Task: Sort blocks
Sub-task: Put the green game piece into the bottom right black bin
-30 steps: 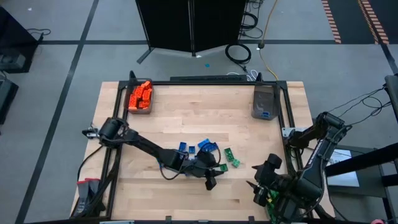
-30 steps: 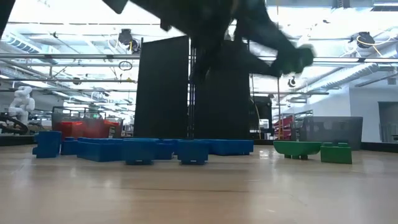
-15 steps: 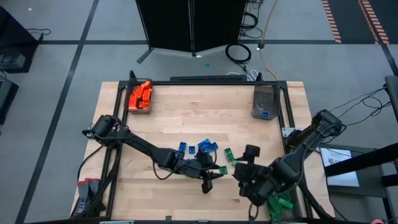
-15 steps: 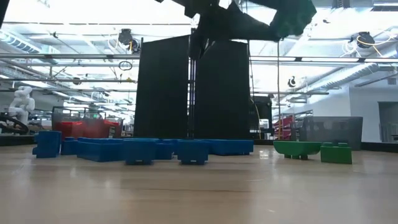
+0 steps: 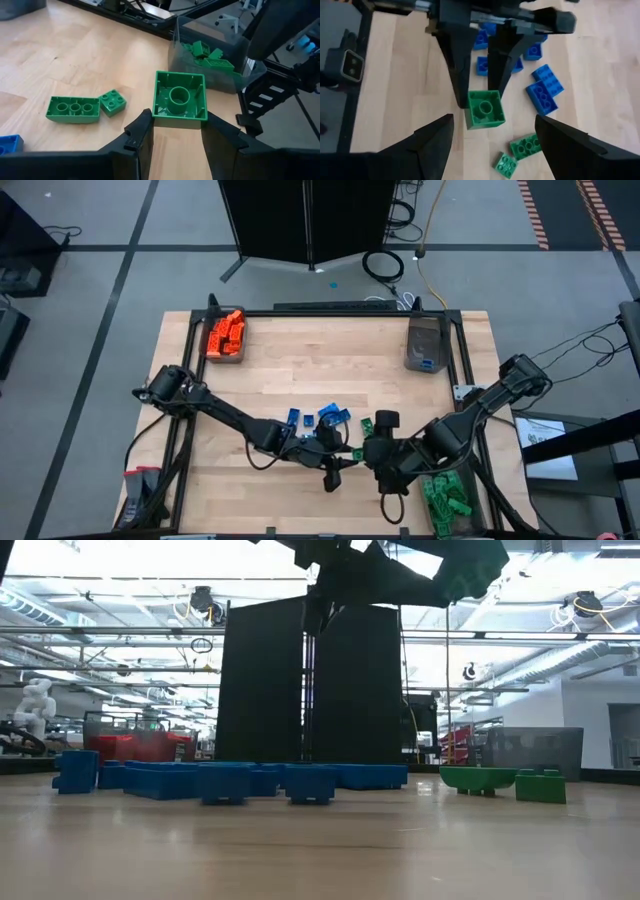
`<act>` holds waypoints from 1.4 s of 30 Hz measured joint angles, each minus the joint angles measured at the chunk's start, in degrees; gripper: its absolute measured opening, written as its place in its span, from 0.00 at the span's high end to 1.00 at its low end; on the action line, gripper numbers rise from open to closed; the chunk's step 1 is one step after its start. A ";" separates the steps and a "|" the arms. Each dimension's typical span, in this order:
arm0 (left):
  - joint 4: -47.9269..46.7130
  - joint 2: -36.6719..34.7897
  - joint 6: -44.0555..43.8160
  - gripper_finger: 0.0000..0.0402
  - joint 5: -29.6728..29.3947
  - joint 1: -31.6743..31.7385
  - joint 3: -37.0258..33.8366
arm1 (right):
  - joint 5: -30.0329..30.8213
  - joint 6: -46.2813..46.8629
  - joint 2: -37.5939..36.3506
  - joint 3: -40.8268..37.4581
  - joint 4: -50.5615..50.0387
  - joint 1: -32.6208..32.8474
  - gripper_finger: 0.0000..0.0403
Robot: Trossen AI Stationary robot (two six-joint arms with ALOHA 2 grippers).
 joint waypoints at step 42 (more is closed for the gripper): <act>0.06 0.00 2.47 0.66 -0.43 0.02 0.00 | -8.46 -6.16 3.52 -1.88 3.10 -5.90 0.44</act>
